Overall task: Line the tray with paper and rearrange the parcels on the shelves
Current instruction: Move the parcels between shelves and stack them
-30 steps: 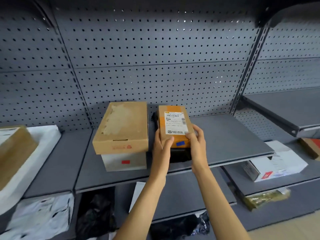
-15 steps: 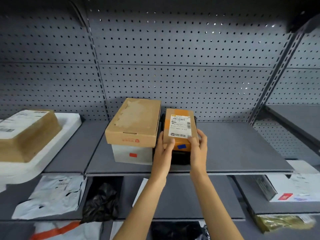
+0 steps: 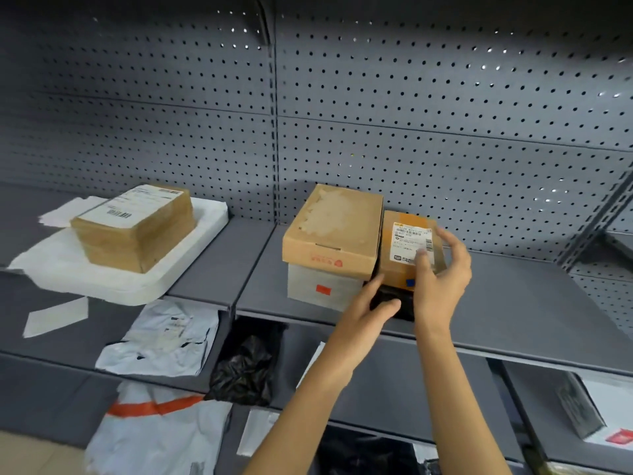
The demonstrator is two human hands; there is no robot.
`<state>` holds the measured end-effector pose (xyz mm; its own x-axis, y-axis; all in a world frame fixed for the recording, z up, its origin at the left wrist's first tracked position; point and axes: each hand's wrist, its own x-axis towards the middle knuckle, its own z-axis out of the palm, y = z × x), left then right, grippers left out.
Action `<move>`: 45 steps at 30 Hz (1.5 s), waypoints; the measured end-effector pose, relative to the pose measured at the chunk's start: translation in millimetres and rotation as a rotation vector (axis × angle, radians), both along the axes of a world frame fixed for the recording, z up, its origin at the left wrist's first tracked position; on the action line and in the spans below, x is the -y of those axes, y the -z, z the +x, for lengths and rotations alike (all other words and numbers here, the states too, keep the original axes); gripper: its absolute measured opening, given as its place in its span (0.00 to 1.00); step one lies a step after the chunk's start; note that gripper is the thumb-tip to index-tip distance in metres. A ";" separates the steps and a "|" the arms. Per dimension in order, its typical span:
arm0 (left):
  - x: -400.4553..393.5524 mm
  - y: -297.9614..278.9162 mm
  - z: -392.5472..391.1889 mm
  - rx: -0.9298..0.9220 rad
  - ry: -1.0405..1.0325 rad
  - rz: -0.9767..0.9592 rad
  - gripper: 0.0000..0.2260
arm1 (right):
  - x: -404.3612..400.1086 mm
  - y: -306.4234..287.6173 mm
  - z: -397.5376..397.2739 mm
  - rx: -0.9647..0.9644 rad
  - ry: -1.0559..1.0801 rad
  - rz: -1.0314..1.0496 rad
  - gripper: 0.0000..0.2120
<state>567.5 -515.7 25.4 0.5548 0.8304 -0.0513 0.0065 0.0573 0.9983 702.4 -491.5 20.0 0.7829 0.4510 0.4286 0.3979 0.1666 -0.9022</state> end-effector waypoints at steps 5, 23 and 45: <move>-8.9 -12.8 -60.4 0.012 -0.069 0.057 0.13 | -2.0 -38.1 -71.2 0.129 -0.146 0.141 0.14; -40.4 -25.8 -460.6 0.183 -0.774 0.189 0.10 | -55.0 -47.2 -471.3 -0.099 -0.927 0.040 0.13; -228.7 -21.8 -800.2 0.163 -1.198 0.266 0.14 | -276.5 -40.7 -800.4 -0.079 -1.295 -0.110 0.15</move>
<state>-232.8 -287.0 47.1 -0.5773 0.7929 0.1950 -0.0360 -0.2633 0.9640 -98.0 -215.1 60.8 -0.2233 0.9226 0.3144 -0.0495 0.3114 -0.9490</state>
